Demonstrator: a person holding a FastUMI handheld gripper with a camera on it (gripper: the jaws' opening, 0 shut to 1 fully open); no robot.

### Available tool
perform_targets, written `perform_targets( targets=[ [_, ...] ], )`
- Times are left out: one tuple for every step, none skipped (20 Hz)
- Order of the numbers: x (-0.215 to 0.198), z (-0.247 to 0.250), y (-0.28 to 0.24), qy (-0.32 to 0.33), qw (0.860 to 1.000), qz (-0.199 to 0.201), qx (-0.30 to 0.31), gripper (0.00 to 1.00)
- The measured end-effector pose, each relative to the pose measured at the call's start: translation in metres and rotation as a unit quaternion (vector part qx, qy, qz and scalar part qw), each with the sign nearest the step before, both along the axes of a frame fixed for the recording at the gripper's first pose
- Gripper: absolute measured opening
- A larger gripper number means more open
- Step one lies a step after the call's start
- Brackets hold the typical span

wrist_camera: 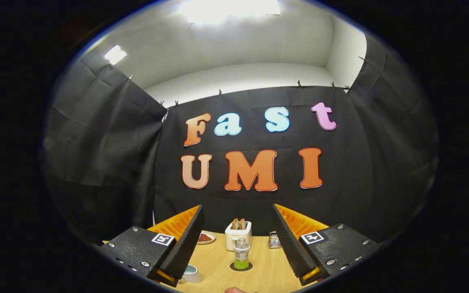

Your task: Take the bottle from table, then pour the juice into the cup, finally place the bottle on the coaster

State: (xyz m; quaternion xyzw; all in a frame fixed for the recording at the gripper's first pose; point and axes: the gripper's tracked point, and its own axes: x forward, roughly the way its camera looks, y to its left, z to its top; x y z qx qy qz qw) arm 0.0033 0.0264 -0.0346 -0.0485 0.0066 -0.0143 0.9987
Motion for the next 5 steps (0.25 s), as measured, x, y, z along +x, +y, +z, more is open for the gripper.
perform_targets(
  targets=[
    [-0.0002,0.0007,-0.0015,0.0,1.0,-0.002,0.002,0.97],
    [0.0001,0.001,-0.0023,0.001,1.0,-0.003,0.003,0.97],
    [0.0002,0.0,-0.0026,0.001,1.0,-0.003,0.005,0.97],
    [0.0002,-0.0008,-0.003,0.003,1.0,-0.003,0.005,0.97],
    [-0.0008,-0.0017,-0.0037,0.004,1.0,-0.003,0.004,0.97]
  ],
)
